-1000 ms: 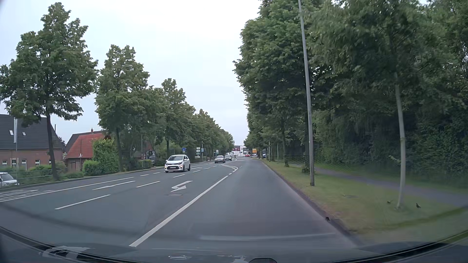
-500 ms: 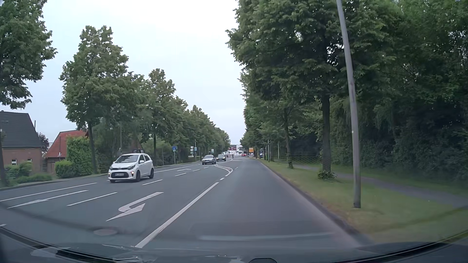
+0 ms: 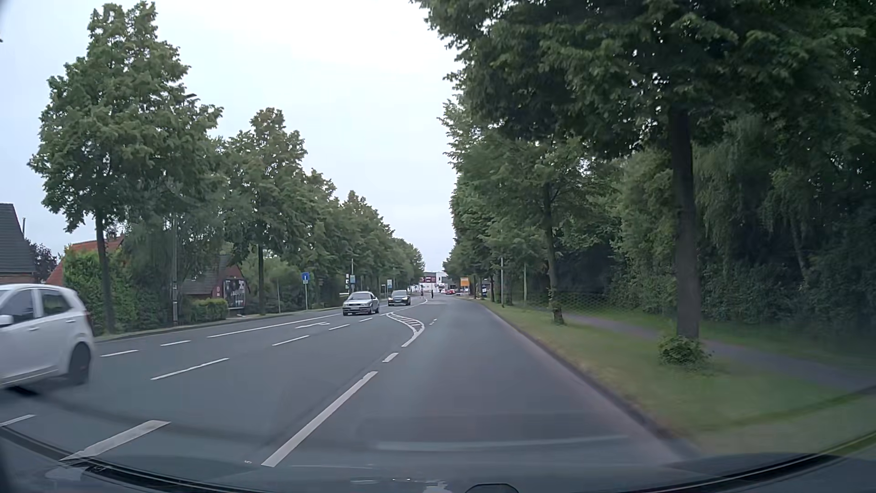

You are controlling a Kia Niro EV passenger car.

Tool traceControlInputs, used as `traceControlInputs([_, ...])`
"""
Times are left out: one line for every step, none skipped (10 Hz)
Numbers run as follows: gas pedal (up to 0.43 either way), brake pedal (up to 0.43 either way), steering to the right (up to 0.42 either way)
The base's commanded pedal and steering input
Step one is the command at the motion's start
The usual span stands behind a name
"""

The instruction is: Follow the waypoints while adhering to traffic rules and regulations

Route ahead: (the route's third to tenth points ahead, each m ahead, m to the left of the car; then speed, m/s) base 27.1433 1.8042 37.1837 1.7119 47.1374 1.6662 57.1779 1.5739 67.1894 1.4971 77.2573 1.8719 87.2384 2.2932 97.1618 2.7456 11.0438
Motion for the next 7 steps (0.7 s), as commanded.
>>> traceControlInputs([0.209,0.000,0.009])
traceControlInputs([0.209,0.000,0.009])
traceControlInputs([0.209,0.000,0.009])
traceControlInputs([0.209,0.000,0.007])
traceControlInputs([0.209,0.000,0.005])
traceControlInputs([0.209,0.000,0.005])
traceControlInputs([0.209,0.000,0.005])
